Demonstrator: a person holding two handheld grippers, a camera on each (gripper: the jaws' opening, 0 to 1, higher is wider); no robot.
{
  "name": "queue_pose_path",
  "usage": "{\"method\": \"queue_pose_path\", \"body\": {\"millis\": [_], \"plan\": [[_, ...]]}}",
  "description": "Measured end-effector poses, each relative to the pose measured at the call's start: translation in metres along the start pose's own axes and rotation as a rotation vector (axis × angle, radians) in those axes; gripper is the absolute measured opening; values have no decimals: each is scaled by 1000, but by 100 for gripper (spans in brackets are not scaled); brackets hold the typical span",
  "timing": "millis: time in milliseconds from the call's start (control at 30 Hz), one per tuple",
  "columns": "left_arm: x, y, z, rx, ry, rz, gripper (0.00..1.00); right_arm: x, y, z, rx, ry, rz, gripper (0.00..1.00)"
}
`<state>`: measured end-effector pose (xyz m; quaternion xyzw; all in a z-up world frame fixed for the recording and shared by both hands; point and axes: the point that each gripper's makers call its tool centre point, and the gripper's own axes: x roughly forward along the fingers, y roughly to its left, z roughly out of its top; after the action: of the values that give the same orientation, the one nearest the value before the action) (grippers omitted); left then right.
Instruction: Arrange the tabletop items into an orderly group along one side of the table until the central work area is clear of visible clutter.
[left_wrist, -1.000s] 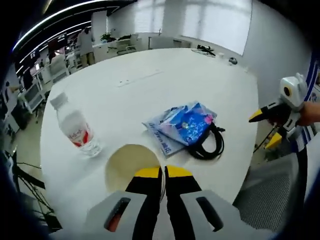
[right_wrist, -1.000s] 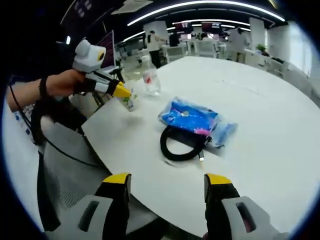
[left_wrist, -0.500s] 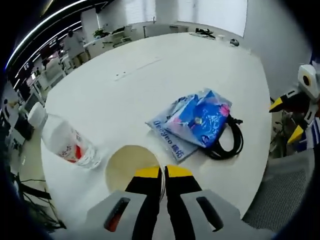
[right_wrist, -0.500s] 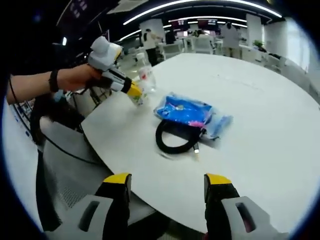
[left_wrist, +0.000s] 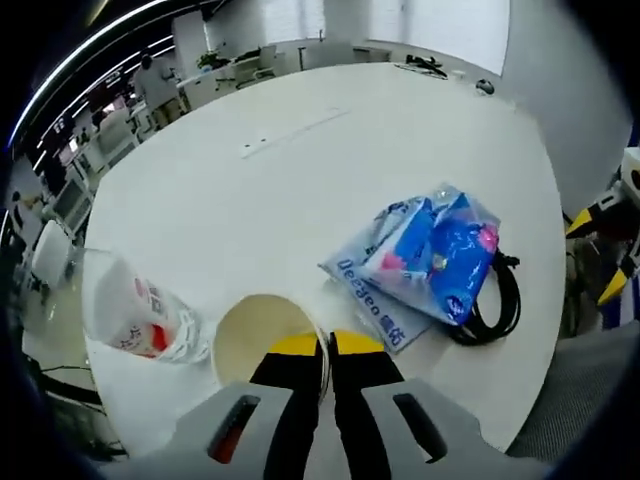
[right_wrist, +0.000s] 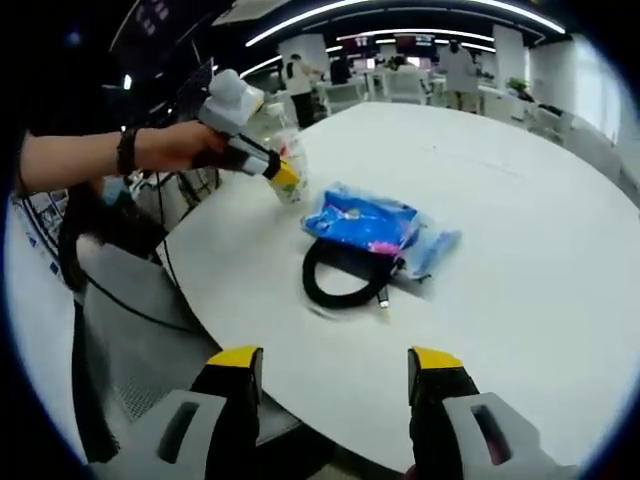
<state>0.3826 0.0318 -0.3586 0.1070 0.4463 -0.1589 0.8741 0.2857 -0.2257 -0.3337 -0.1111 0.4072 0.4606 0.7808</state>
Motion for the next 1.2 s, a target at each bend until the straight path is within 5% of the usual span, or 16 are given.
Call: {"method": "queue_pose_path", "body": {"millis": [733, 1200], "plan": [[33, 49, 33, -4, -5, 47, 3, 12, -4, 2, 12, 25, 18, 59], [17, 54, 40, -67, -126, 68, 9, 18, -5, 4, 16, 25, 28, 59]]}}
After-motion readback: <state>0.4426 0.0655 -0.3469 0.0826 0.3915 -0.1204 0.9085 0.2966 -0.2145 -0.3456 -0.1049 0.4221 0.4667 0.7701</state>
